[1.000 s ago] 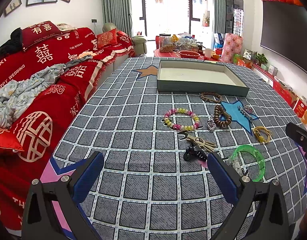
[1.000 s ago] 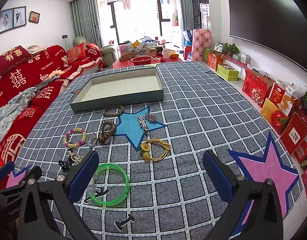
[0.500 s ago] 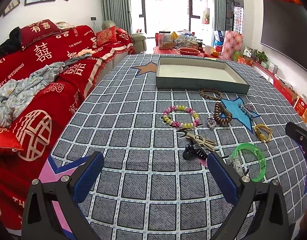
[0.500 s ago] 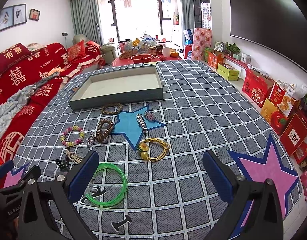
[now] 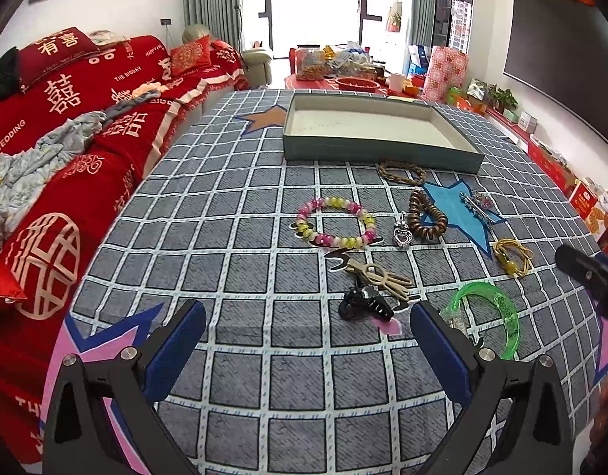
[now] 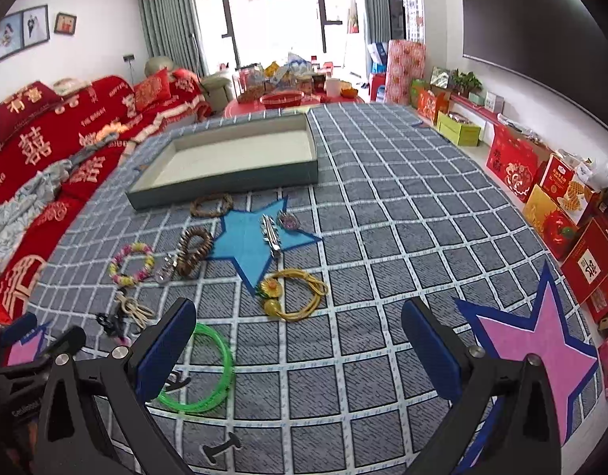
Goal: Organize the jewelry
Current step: 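Grasp the black claw clip with the left tool while the right tool grasps the yellow sunflower bracelet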
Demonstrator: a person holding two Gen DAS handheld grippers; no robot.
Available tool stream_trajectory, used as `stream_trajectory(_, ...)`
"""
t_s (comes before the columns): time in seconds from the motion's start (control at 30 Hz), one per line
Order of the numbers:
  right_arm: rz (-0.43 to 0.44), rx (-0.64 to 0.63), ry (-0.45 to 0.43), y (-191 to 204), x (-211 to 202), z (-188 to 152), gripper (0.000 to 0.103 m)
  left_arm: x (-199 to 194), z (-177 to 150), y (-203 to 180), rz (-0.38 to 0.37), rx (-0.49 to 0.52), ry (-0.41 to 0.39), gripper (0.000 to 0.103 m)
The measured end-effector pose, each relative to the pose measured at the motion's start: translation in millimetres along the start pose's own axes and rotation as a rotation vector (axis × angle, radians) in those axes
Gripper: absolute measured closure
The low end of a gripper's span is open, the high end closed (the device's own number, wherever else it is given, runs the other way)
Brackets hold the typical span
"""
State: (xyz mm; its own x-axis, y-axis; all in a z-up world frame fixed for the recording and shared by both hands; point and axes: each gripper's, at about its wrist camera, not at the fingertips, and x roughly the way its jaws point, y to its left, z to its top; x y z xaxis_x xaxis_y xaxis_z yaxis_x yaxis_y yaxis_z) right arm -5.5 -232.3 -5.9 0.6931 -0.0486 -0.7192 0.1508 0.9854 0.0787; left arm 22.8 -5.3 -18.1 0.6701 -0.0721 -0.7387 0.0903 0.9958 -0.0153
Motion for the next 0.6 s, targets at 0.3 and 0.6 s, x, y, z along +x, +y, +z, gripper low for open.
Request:
stream_trajectory(0.3, -0.04, -0.099, 0.119, 0, 38, 16, 0.0, 31, 14, -7, -0.04, -0.025, 0.093, 0.0)
stream_trajectory(0.6, -0.023, -0.144, 0.246, 4, 84, 19, 0.002, 54, 13, -6, -0.013, -0.018, 0.167, 0.002)
